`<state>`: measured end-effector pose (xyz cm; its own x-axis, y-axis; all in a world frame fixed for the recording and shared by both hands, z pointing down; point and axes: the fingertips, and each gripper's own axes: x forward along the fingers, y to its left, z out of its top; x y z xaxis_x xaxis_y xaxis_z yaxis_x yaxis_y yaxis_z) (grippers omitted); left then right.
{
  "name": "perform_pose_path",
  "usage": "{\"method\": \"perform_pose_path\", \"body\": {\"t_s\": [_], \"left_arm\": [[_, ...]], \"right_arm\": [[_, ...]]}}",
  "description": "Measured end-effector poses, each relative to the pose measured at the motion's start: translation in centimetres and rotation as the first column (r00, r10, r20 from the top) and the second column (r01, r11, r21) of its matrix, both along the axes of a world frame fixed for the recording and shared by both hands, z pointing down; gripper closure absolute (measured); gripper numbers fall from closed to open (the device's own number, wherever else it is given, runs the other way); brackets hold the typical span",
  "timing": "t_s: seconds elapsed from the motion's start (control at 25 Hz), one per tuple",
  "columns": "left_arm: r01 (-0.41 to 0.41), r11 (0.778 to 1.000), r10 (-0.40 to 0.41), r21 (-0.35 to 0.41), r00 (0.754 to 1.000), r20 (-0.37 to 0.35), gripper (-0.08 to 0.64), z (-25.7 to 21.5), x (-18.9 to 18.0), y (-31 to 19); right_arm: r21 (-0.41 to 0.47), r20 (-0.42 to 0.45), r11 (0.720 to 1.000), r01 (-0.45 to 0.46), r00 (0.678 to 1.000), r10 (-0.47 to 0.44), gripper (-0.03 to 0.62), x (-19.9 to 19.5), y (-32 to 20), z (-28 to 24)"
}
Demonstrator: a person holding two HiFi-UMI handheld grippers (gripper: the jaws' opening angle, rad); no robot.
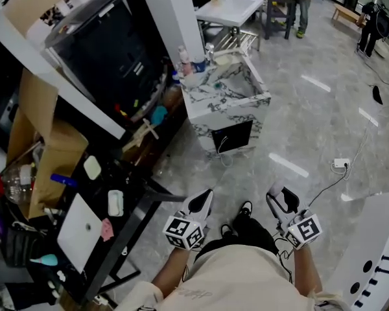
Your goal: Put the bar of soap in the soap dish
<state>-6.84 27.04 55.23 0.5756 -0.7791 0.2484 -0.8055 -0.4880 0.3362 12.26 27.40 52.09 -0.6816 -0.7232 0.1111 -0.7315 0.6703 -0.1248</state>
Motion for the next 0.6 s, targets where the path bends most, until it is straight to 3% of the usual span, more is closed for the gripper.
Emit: {"method": "perform_pose_path", "body": {"t_s": [0.6], "left_arm": [[-0.027,0.998,0.024,0.050,0.998,0.055,0.541,-3.5,3.2,-10.7]], "right_arm": [[0.047,0.038,0.999,0.008,0.999,-0.010,0.403,2.4,-10.8,-1.0]]}}
